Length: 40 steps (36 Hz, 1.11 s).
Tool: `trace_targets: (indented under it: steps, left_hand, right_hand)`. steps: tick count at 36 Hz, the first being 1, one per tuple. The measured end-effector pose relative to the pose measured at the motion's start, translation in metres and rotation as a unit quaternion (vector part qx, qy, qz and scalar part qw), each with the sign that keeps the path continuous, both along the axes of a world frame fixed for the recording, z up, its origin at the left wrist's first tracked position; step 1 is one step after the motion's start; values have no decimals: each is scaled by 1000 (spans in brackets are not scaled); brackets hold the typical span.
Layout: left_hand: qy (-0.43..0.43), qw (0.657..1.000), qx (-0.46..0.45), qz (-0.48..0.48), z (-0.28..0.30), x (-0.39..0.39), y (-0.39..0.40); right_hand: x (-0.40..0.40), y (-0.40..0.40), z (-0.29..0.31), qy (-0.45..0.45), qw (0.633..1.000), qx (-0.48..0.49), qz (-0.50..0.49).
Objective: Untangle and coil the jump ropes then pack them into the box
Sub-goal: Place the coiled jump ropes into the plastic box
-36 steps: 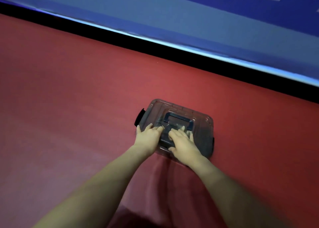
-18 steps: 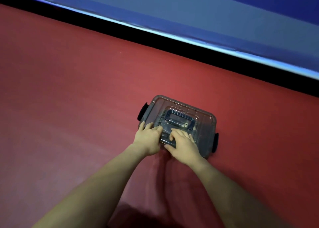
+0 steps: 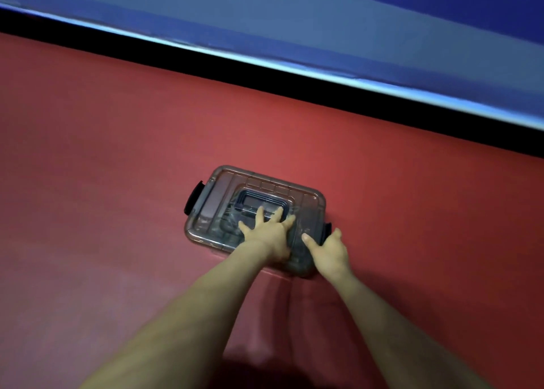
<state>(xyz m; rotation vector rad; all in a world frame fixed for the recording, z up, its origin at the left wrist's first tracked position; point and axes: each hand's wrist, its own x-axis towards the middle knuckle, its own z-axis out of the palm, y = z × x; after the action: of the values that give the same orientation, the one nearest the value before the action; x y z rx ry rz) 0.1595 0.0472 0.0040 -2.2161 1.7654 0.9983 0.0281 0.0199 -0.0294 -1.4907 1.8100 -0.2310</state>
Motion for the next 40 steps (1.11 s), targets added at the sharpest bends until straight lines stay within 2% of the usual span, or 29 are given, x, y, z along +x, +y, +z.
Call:
trace_targets:
  steps: [6,12,17,20,23,26,30,34,40]
  left_hand:
    - [4,999,27,17,3,-1,-8]
    - [19,999,17,38,-4,-2,0]
    - [21,999,13,24,-7,3,2]
    - [34,999,-10,8,-9,9,6]
    - [44,997,-68,3,-10,16,11]
    - [24,988,-152,26,-7,28,15]
    - [-38,973,-214,73,-3,62,18]
    - [-71,967,-189,158,-2,96,20]
    - [-35,952,-127,275,-18,139,19]
  right_hand:
    - [5,5,10,55,997,-55,22]
    - [7,7,17,43,996,-55,47]
    - [8,7,21,104,987,-94,82]
    - [9,3,24,137,981,-98,95]
    - [14,3,23,191,963,-155,113]
    - [27,4,21,146,954,-220,142]
    - [65,1,24,76,948,-203,233]
    - [104,-1,28,37,936,-153,316]
    - [148,2,18,47,924,-75,373]
